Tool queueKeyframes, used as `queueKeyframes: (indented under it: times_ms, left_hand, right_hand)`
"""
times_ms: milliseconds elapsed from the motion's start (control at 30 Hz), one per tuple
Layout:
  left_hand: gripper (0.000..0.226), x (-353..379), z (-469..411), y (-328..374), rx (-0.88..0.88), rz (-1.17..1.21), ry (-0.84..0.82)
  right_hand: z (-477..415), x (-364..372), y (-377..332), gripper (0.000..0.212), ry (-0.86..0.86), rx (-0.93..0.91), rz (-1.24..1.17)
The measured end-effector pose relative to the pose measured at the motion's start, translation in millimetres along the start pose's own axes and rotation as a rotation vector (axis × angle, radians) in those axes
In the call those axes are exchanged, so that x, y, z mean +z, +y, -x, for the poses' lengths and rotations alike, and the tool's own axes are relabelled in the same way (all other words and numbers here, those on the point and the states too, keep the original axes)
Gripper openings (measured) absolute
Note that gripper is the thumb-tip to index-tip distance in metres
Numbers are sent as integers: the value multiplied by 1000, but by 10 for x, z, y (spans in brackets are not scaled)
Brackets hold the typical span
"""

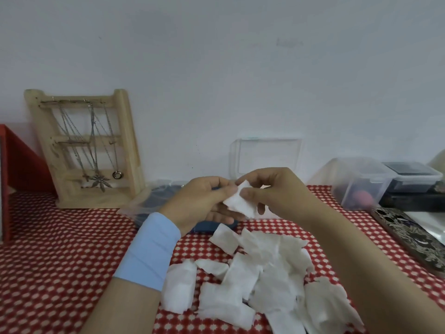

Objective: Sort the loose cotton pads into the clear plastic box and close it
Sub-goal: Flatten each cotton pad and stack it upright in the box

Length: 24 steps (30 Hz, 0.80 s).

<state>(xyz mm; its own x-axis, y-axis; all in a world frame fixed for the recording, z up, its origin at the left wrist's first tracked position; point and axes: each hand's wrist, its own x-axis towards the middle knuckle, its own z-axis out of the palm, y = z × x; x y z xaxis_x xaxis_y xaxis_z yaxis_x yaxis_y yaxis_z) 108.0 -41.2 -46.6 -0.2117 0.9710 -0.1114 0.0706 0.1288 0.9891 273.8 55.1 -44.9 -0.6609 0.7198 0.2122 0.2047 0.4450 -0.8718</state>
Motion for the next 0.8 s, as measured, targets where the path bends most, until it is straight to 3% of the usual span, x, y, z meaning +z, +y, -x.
queueKeyframes:
  times_ms: [67,167,267,333,400,533,800]
  left_hand:
    - [29,0,-8,-10,-22,96,-8]
    - [19,2,-32,-44,-15,137,-9]
    - [20,26,-58,-82,-2,147,-9]
    - [21,44,-69,-91,7,168,18]
    - [21,53,-71,-79,28,187,61]
    - [22,42,-52,-34,83,94,114]
    - [22,108,-31,33,137,-10,131]
  right_hand:
    - [-22,-6,9,11,23,-14,-13]
    - [-45,7,18,13,106,-7,-25]
    - [-62,37,72,26,237,-12,195]
    - [-64,40,58,19,289,-32,289]
    - [-58,41,14,13,255,-26,228]
    - [-3,71,-86,22,175,32,64]
    - [-22,61,-53,13,207,125,-108]
